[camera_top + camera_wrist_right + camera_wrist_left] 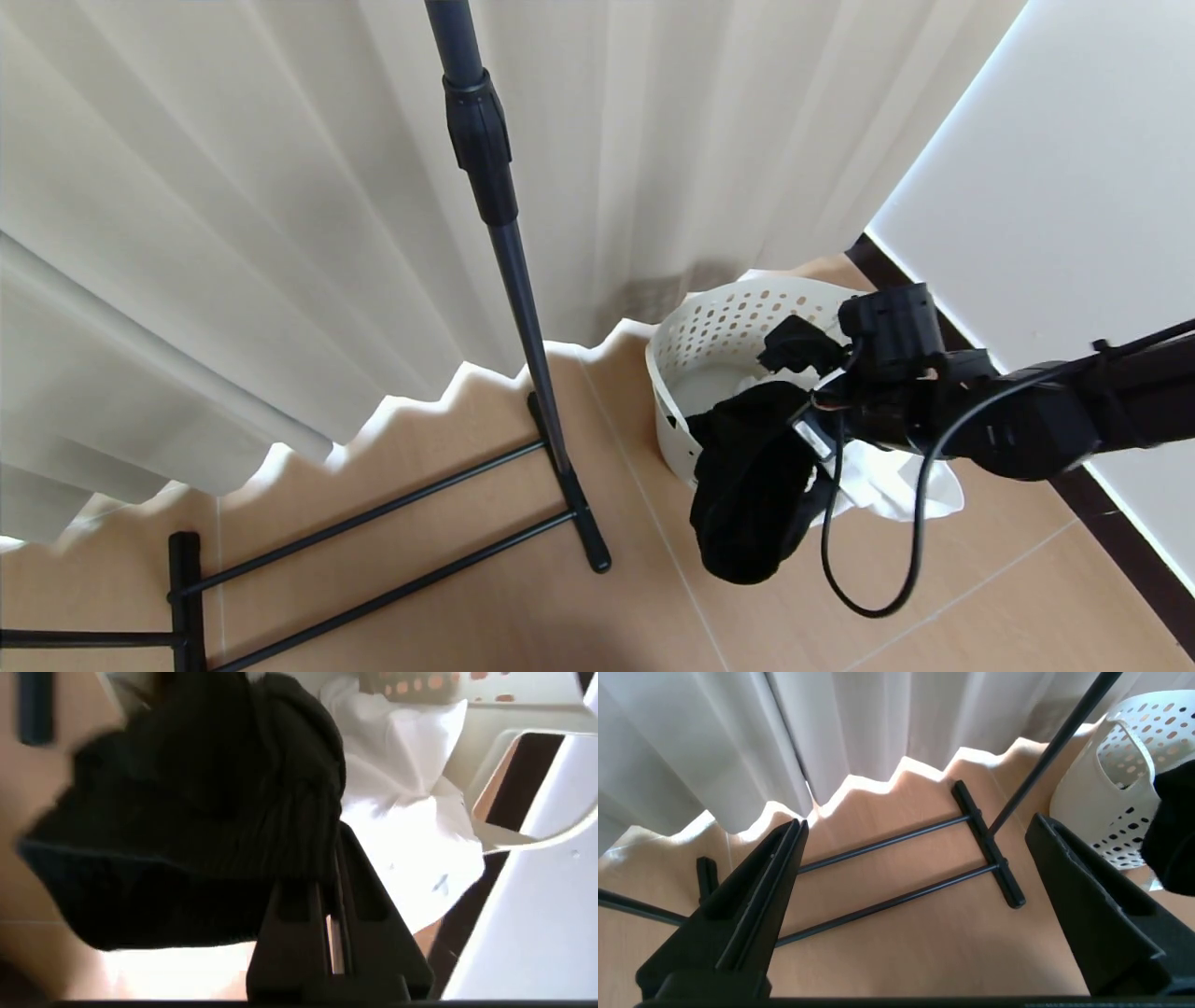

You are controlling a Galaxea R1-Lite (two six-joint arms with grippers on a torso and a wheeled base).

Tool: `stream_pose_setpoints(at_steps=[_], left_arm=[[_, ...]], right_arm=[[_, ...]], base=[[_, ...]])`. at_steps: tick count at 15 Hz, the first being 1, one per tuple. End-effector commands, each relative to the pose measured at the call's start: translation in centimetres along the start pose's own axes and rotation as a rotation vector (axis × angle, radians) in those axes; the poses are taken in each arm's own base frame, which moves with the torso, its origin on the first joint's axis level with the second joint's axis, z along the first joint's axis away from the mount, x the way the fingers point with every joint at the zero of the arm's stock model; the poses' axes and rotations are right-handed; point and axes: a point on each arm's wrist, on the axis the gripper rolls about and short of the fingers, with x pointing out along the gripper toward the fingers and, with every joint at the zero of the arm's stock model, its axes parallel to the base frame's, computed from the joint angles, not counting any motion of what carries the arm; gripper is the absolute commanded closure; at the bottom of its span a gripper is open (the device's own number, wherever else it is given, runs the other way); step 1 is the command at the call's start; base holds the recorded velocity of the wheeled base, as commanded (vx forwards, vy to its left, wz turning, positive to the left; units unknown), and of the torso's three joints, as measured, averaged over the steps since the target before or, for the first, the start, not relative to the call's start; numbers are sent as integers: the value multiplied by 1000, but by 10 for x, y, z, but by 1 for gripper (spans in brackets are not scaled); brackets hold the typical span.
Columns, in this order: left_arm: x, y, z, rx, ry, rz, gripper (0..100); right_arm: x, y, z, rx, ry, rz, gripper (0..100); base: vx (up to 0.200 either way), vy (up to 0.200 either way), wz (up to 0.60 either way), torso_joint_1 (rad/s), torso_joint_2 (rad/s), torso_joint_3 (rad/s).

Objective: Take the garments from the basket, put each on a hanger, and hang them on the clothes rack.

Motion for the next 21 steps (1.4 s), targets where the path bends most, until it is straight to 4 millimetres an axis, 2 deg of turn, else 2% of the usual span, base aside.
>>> stream_pose_setpoints(at_steps=[1,2,3,4,5,7,9,12,21], left_arm=[[0,0,0,-1,1,0,0],[0,0,0,-1,1,0,0],[0,0,0,-1,-1,0,0],[0,0,0,-1,-1,0,0],[0,0,0,-1,1,0,0],[0,0,0,2,1,-3,0],[0,0,0,6,1,-3,0],[0,0,0,10,1,-4,0],[0,0,0,10,1,-9,0]], right_arm=[[-121,-3,8,129,-256,41,100],[-149,-4,7,155,-331,61,100],[-163,-5,5,168,-369,70,100],[-198,-10,-3,217,-466,103,100],[-224,-17,-13,273,-543,129,100],[-241,-23,-31,283,-604,179,100],[-240,-27,-34,286,-618,194,100],[-228,-21,-33,270,-575,208,100],[-228,-22,-36,273,-564,196,100]], base=[[0,0,0,0,0,0],[0,0,0,0,0,0],[0,0,0,0,0,0],[0,0,0,0,0,0],[0,0,0,0,0,0],[0,0,0,0,0,0],[0,0,0,0,0,0],[0,0,0,0,0,0],[0,0,0,1,1,16]])
